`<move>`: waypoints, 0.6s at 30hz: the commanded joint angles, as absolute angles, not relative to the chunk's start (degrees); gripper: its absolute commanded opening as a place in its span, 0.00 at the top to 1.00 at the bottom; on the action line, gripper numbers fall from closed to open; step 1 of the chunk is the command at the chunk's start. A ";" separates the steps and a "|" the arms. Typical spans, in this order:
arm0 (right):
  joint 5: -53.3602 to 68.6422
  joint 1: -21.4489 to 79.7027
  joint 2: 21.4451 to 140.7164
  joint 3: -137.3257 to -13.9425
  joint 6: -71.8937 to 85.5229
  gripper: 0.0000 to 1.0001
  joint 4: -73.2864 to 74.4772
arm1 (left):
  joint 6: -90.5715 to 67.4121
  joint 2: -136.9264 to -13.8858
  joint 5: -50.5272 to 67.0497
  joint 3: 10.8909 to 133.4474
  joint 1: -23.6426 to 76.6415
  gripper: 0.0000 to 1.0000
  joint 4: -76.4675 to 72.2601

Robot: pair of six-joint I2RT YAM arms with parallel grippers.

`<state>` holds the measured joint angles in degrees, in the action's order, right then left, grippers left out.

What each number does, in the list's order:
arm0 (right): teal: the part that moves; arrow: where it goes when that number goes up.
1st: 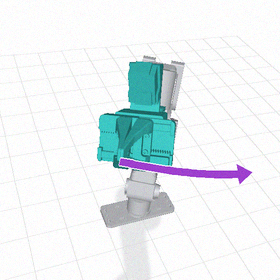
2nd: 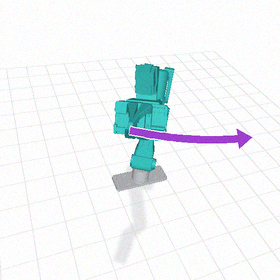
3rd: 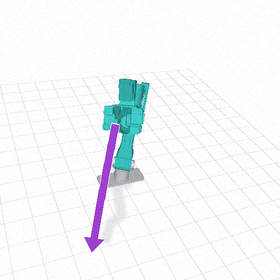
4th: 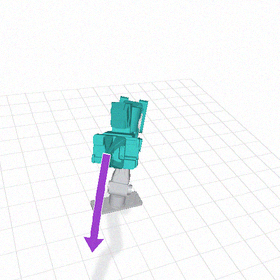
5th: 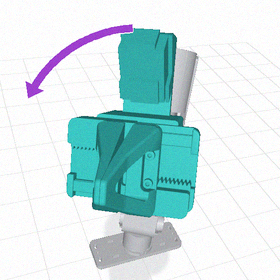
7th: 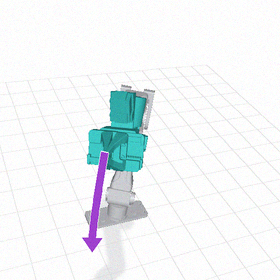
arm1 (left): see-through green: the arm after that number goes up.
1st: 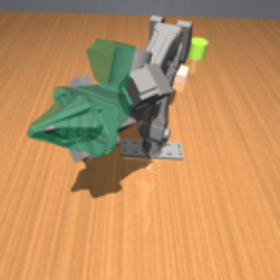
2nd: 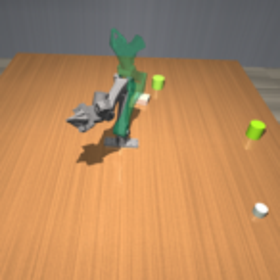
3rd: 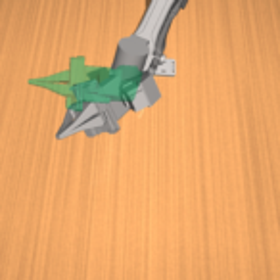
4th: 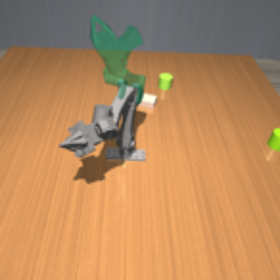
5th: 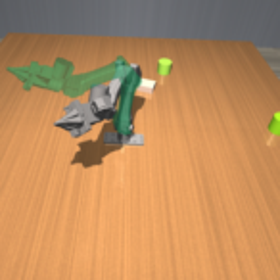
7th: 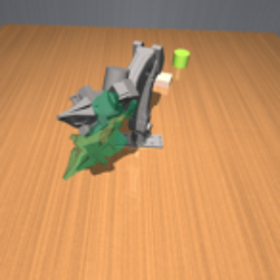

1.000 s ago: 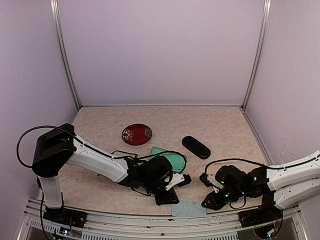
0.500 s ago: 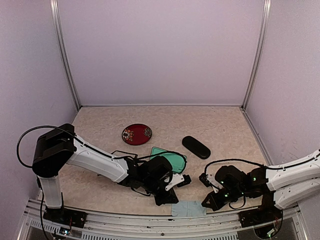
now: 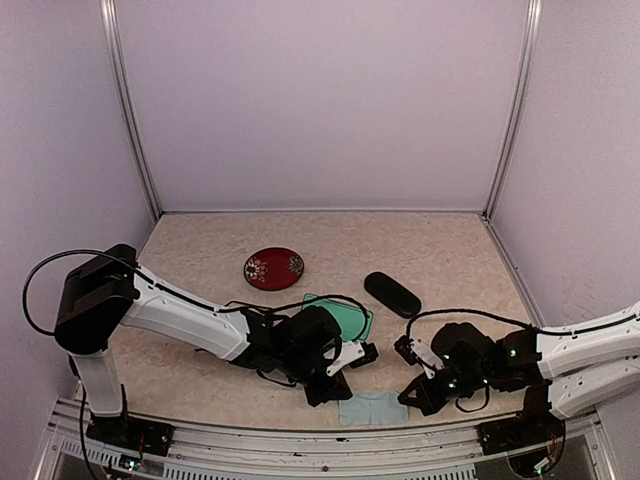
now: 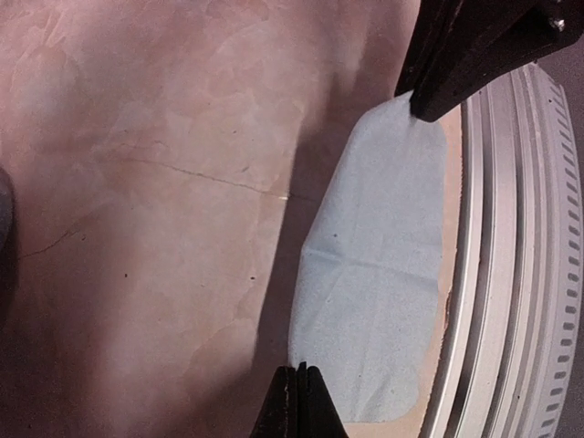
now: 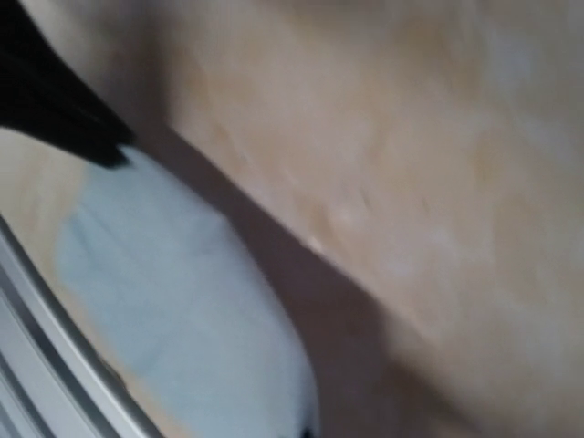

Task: Organize the sunglasses
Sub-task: Pick up the folded cleaning cloth from the corner of the board, then place the folded cleaning cloth in the sunglasses case.

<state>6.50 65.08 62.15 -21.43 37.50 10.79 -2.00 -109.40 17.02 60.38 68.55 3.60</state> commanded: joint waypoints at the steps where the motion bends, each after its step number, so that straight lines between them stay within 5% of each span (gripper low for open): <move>1: 3.81 64.45 64.94 -26.14 34.23 1.00 10.41 | 0.41 -106.31 14.09 61.80 67.30 1.00 7.63; 18: 3.04 58.46 79.65 -40.86 24.84 1.00 5.77 | 10.61 -101.72 7.46 68.67 59.46 1.00 25.28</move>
<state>3.18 59.57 77.21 -38.33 28.36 8.49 6.87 -103.13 9.78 65.45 61.08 18.85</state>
